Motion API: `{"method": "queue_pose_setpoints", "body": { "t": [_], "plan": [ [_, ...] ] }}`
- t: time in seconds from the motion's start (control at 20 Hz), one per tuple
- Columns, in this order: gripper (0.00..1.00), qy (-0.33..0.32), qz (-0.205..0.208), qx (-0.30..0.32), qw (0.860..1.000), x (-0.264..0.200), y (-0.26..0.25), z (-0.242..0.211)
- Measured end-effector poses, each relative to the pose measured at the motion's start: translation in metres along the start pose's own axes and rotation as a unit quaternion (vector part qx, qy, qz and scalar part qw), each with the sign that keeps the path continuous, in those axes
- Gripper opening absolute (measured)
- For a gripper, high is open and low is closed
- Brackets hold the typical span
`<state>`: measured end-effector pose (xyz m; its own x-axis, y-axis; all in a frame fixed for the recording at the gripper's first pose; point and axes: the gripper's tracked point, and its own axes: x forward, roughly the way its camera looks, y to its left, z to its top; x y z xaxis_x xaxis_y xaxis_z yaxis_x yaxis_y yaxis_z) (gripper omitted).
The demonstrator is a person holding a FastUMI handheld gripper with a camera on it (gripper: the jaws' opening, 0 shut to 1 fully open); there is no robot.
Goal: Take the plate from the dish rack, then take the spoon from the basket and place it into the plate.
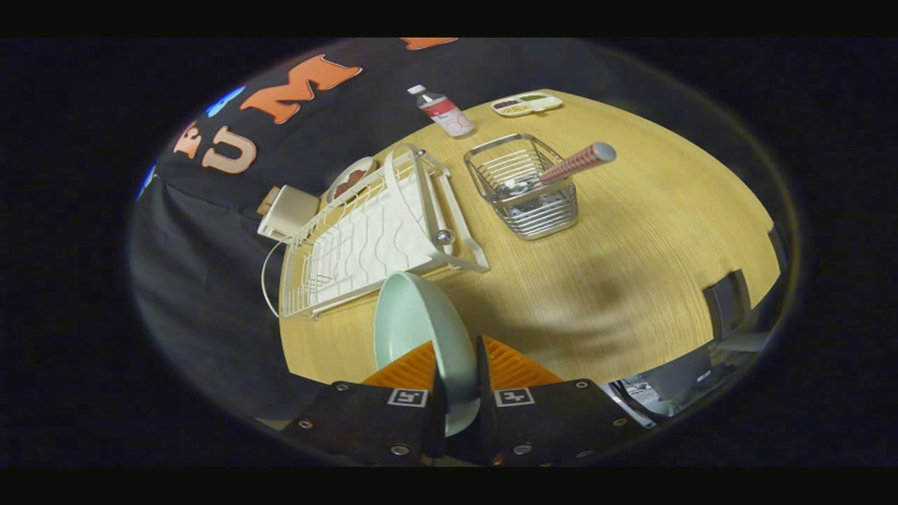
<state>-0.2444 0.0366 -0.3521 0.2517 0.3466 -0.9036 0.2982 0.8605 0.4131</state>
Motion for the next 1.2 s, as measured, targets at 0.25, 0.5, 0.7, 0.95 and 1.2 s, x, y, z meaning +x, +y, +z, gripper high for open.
{"method": "queue_pose_setpoints", "body": {
  "t": [0.25,0.5,0.7,0.95,1.2],
  "plan": [
    [0.20,0.002,0.021,0.022,1.000,0.028,-0.003,-0.009],
    [0.25,-0.014,0.010,0.056,0.998,0.050,-0.019,-0.004],
    [0.25,-0.038,0.017,0.054,0.998,0.047,-0.017,0.011],
    [0.39,-0.120,-0.028,-0.006,0.992,0.027,-0.030,0.050],
    [0.60,-0.234,-0.099,-0.068,0.965,-0.009,-0.053,0.109]
  ]
}}
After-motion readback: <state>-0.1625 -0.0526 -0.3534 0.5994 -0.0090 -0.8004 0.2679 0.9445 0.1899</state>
